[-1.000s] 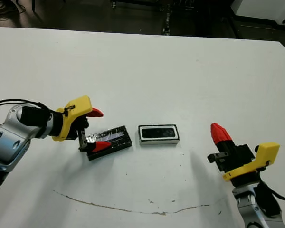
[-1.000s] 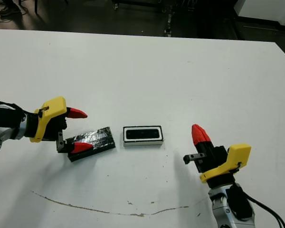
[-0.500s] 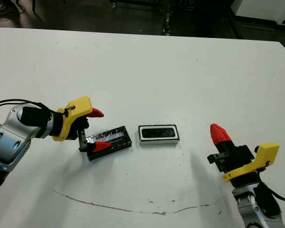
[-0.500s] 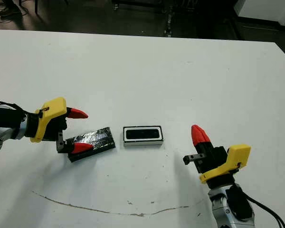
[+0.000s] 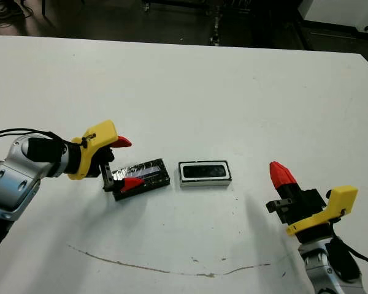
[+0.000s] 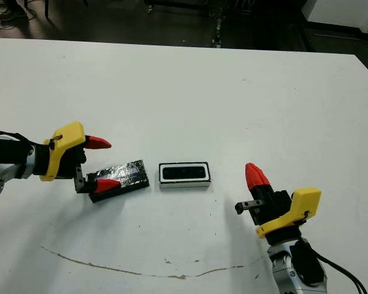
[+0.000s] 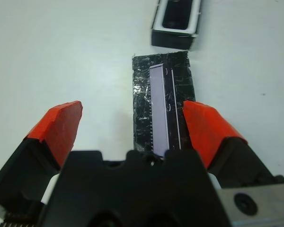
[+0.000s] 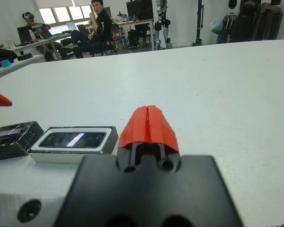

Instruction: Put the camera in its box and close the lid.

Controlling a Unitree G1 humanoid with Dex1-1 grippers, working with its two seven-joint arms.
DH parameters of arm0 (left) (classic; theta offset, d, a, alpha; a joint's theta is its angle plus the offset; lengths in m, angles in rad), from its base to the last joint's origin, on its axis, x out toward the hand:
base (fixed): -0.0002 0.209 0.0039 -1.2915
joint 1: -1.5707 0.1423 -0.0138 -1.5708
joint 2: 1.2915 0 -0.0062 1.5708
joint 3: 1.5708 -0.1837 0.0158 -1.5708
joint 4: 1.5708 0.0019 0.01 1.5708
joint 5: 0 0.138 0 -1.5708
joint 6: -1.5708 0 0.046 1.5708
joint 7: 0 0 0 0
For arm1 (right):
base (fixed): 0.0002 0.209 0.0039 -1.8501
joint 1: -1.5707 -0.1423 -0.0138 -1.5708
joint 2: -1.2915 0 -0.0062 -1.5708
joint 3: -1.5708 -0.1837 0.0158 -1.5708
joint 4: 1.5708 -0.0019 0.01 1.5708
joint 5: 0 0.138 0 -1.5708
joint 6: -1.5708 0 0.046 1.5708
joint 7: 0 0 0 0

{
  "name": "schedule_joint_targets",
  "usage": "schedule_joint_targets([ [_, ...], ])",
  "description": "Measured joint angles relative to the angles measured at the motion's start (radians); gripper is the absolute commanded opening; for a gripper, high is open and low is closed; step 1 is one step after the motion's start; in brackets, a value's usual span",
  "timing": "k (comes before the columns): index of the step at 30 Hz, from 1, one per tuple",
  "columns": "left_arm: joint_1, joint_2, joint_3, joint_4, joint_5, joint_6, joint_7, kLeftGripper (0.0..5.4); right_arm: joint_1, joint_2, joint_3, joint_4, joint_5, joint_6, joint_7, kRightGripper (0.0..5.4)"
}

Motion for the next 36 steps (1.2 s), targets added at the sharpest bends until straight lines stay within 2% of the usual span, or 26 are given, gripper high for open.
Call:
schedule_joint_targets([
  [8,-0.036,-0.001,0.093,-0.083,-0.097,0.119,0.013,5.4,0.002,0.0,0.013,0.0,-0.004,0.0,0.0,0.01],
  [17,-0.054,0.006,0.092,-0.136,-0.132,0.163,0.002,5.4,0.002,-0.001,0.015,0.001,-0.005,0.0,-0.001,0.01],
  [24,-0.077,0.023,0.043,-0.138,-0.123,0.164,-0.033,5.4,0.002,-0.003,0.015,0.007,-0.009,0.0,-0.001,0.01],
  [36,-0.098,0.026,-0.059,-0.131,-0.052,0.1,-0.048,5.4,0.001,-0.004,0.018,0.006,-0.011,0.0,-0.001,0.01],
])
